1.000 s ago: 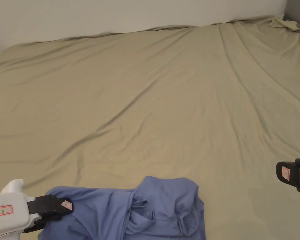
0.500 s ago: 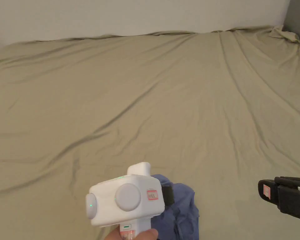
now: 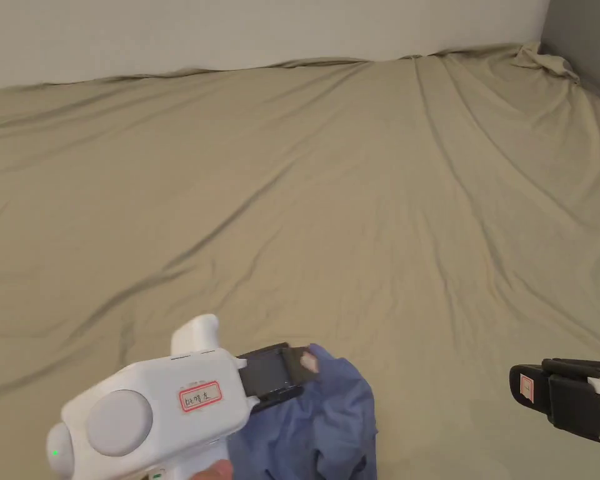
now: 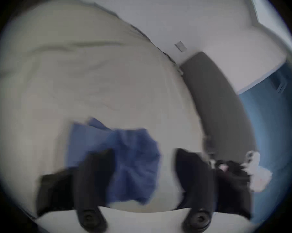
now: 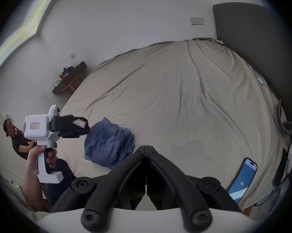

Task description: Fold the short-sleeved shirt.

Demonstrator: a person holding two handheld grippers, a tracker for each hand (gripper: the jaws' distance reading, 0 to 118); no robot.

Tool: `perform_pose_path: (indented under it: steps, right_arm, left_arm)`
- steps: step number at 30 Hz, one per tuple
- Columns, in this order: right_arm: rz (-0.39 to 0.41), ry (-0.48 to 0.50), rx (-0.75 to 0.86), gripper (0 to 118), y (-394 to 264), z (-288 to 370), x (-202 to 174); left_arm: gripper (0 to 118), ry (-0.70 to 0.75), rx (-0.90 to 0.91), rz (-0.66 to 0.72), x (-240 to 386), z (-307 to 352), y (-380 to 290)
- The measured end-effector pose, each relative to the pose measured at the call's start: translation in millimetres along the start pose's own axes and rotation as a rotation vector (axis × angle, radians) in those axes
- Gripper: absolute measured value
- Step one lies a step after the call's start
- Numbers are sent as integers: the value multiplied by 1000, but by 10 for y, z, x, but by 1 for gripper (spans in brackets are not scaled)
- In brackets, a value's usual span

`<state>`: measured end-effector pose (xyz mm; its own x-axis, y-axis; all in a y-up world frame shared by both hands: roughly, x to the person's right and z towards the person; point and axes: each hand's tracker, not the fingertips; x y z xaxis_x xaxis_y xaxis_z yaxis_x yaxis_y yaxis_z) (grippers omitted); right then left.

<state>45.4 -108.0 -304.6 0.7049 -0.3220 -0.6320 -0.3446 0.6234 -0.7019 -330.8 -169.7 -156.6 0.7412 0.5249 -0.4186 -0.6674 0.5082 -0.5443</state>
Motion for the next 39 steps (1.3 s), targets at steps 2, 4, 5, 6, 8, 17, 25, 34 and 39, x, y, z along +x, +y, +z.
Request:
perform_pose_path:
  steps: [2, 4, 5, 6, 8, 17, 25, 34, 39]
  right_arm:
    - [-8, 0, -3, 3, -11, -23, 3]
    - [-11, 5, -6, 3, -12, -36, -7]
    - [-12, 6, -6, 3, -17, -43, -12]
    - [-11, 7, -7, 3, -15, -41, -23]
    - [-3, 10, -9, 3, -6, -26, -47]
    - [38, 37, 45, 3, 78, 167, -65]
    - [-90, 483, 2, 3, 130, -290, -73]
    - [-396, 537, -410, 3, -182, -1947, -123]
    - [-353, 303, -409, 2, -337, -2162, 183]
  left_arm:
    - [1, 187, -9, -91, 85, -108, -36]
    - [1, 126, -49, -159, 192, -295, -137]
    - [1, 64, -86, -167, 266, -411, -208]
    - [1, 46, -127, -176, 392, -556, -321]
    - [1, 37, -194, -305, 645, -821, -561]
    - [1, -86, -396, -361, 1173, -1259, -1187]
    - [1, -222, -229, -88, 207, -115, -276]
    - [1, -12, -168, 55, -890, 254, -16]
    - [1, -38, -194, 76, -1002, 136, -42]
